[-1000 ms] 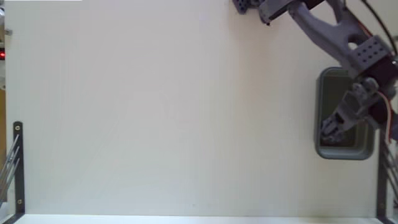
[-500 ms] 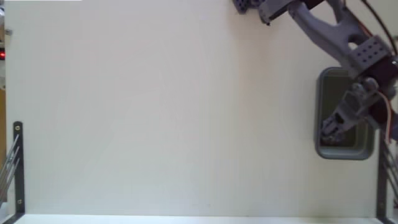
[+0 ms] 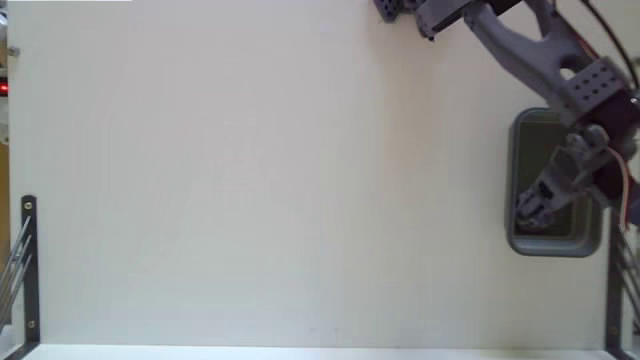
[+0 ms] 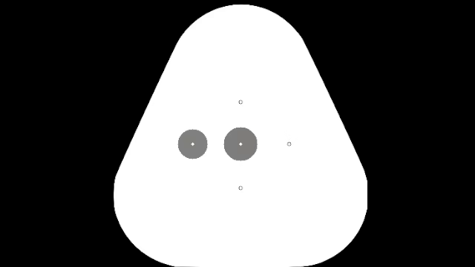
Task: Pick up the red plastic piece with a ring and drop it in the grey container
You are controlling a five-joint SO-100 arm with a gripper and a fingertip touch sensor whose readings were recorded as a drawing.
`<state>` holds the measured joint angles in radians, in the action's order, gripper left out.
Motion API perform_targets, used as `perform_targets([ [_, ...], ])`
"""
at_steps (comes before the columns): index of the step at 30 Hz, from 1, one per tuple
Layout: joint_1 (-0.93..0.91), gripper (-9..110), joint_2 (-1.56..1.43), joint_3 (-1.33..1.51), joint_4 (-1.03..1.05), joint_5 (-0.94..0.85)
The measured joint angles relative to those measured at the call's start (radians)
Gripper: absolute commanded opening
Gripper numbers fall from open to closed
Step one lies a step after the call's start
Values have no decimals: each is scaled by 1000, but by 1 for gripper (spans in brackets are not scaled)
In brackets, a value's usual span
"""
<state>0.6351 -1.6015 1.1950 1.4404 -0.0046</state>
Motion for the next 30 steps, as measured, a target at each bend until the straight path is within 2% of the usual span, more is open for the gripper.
perform_targets([
  [30, -51, 110, -12, 64, -3, 2],
])
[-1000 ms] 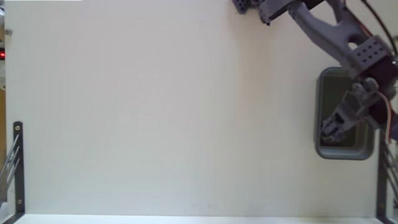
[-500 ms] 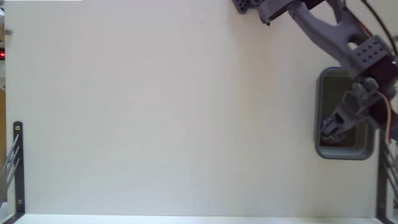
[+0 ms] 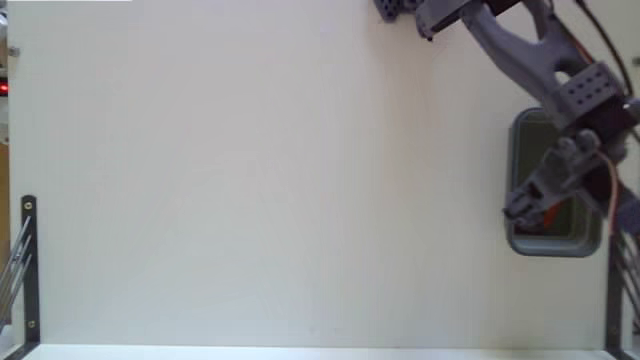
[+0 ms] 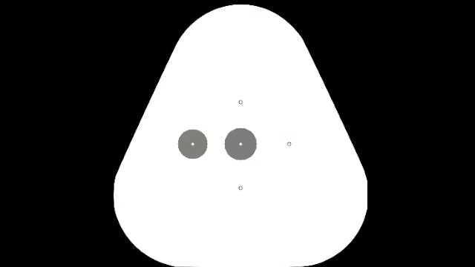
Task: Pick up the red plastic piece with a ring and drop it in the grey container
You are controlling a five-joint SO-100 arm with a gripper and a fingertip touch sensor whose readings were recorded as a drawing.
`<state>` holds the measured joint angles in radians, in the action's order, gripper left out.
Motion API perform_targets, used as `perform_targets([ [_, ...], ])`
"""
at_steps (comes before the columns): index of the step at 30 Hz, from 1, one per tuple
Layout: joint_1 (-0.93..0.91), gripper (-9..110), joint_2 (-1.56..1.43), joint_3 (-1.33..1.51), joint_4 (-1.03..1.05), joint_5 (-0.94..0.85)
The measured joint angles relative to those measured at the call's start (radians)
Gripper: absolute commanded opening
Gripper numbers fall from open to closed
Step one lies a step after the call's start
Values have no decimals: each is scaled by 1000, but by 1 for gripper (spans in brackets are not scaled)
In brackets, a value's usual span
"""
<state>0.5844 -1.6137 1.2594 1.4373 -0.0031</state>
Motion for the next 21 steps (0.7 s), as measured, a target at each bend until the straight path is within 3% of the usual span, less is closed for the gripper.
perform_targets([
  [21, -204, 110, -305, 259, -3, -2],
])
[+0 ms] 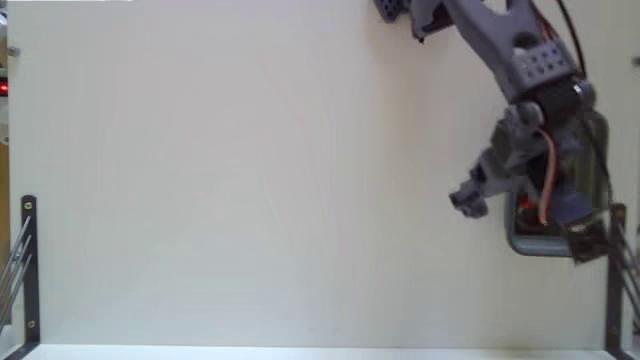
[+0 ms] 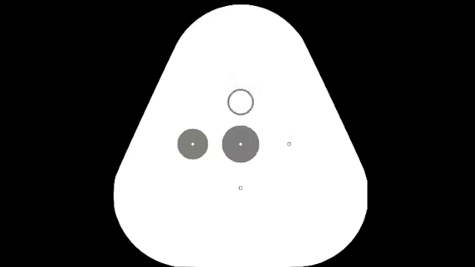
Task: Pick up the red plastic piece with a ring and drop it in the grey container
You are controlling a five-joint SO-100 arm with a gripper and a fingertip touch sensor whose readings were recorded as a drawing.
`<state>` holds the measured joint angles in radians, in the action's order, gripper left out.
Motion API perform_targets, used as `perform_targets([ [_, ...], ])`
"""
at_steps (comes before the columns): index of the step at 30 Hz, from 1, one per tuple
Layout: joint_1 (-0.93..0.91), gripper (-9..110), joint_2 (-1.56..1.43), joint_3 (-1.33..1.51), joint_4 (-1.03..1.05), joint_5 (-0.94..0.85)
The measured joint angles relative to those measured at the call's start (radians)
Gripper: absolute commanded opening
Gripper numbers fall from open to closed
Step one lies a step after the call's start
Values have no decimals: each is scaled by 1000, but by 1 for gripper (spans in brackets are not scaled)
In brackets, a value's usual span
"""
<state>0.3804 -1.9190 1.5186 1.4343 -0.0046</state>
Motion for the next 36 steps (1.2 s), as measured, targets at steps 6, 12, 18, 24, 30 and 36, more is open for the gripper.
perform_targets([
  [6, -61, 110, -92, 86, 0, 0],
  [12, -129, 110, -176, 175, 0, 2],
  [18, -204, 110, -261, 247, 0, 2],
  [24, -247, 110, -344, 319, 0, 2],
  [30, -299, 110, -403, 380, -3, 2],
  [36, -347, 110, -460, 436, 0, 3],
])
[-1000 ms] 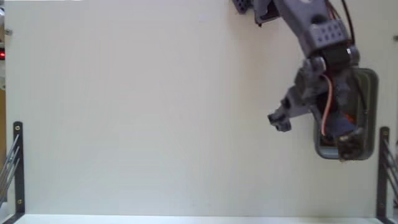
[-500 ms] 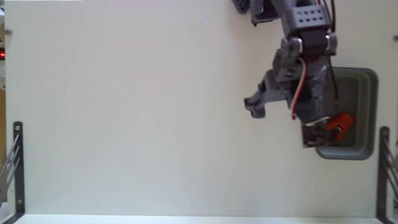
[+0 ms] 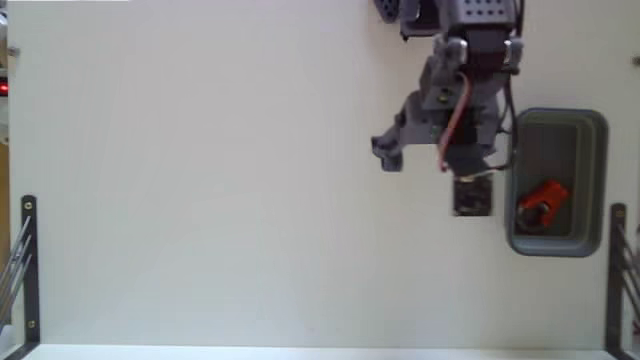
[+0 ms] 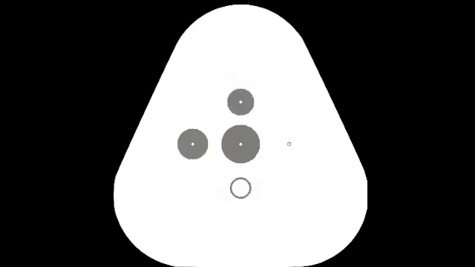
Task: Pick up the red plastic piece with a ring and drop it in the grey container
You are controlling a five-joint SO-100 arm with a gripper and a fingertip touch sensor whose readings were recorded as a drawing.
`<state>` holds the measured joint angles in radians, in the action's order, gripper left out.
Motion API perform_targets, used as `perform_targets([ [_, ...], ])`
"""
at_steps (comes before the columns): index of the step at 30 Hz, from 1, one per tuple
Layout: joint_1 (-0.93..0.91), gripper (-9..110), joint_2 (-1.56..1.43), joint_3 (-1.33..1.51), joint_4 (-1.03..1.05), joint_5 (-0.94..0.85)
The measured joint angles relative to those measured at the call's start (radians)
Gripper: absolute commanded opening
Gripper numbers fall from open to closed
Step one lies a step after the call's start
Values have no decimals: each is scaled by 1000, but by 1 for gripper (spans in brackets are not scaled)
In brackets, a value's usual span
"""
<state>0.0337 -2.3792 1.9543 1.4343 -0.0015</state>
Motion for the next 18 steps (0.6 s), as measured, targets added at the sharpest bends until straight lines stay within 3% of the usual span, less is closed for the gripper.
perform_targets([
  [18, -26, 110, -63, 40, 0, -3],
])
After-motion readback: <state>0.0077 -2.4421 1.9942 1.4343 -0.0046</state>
